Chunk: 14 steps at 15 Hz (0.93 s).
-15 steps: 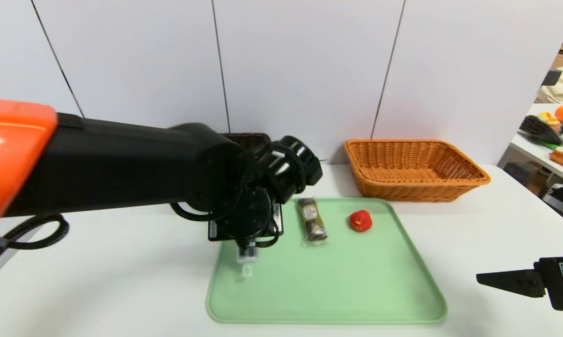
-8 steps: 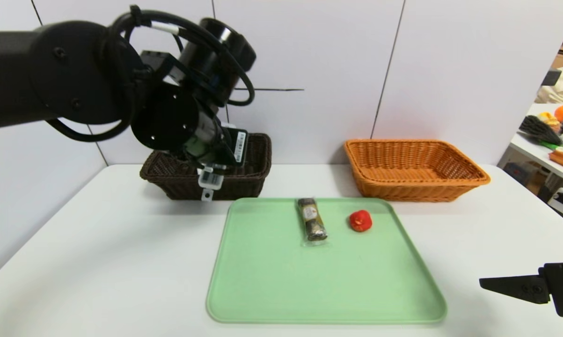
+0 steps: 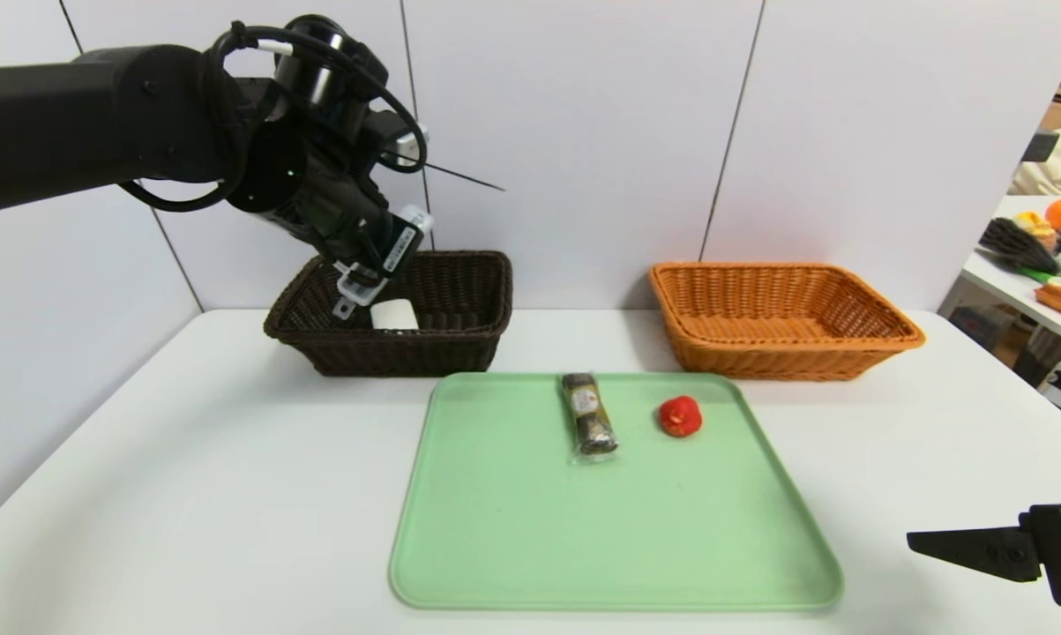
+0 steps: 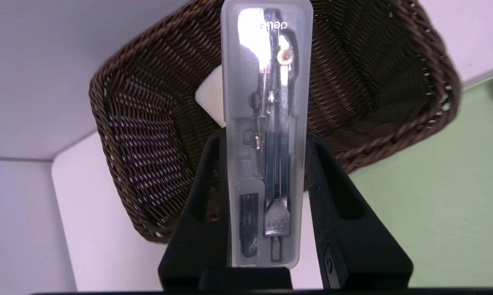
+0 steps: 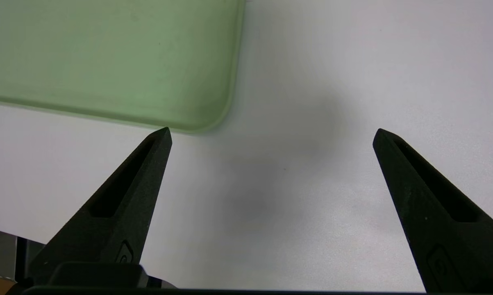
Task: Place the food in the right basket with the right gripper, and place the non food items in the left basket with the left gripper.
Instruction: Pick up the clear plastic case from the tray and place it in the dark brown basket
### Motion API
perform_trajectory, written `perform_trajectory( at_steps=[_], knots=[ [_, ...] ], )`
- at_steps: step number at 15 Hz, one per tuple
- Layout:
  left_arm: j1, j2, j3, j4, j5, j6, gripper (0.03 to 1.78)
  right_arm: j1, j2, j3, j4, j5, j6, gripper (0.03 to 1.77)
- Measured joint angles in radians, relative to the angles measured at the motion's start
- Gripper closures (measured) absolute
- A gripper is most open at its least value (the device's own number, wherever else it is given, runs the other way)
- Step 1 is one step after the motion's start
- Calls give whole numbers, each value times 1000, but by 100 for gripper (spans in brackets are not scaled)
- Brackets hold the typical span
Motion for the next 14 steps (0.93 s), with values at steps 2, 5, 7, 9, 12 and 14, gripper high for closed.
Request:
perform_trajectory(
  at_steps=[2,5,7,9,12,14],
  knots=[
    [45,34,-1,-39,-71,133,126,0,0,4,-2,1,0,10],
    [86,87,-6,-102,-144,297,126,0,0,11,-3,1,-1,10],
    [91,120,-13,-131,-145,409,126,0,4,14,-4,2,-2,10],
    [97,156,-14,-159,-138,499,126,0,8,16,-3,2,-2,10],
    [98,199,-14,-203,-120,564,126,0,13,27,-5,1,-2,10],
    [99,220,-14,-233,-112,569,126,0,16,31,-5,1,-2,10]
  ],
)
